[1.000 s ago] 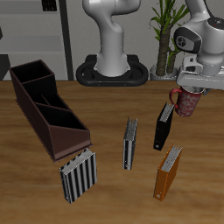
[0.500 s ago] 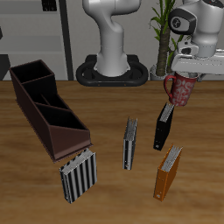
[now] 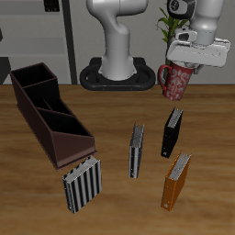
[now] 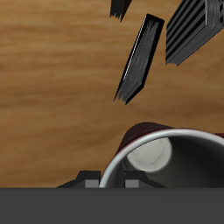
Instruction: Place the red mug into the right desk caddy's right compartment
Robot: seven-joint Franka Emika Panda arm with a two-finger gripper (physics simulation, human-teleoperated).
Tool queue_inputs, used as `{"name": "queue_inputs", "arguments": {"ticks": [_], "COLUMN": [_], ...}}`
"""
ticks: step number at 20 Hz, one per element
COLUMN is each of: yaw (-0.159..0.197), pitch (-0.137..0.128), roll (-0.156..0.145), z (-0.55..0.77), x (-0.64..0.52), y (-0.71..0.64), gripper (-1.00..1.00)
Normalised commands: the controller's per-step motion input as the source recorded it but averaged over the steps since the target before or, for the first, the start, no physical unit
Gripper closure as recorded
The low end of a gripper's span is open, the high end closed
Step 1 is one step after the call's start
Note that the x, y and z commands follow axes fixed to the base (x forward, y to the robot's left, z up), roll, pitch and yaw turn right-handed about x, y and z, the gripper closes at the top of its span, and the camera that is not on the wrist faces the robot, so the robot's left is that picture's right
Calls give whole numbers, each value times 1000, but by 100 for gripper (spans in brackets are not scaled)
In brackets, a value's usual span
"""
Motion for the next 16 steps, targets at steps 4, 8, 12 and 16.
{"name": "queue_inputs", "arguments": {"ticks": [4,8,12,16], "yaw": [-10,-10,-47,-79], "pitch": [-18,1,0,12], "roll": [-54,-37,-56,-77], "z": [222,204,149,191], "x": [17,-73,30,50], "y": [-305,-439,-319,-447], "gripper": [100,100,100,100]}}
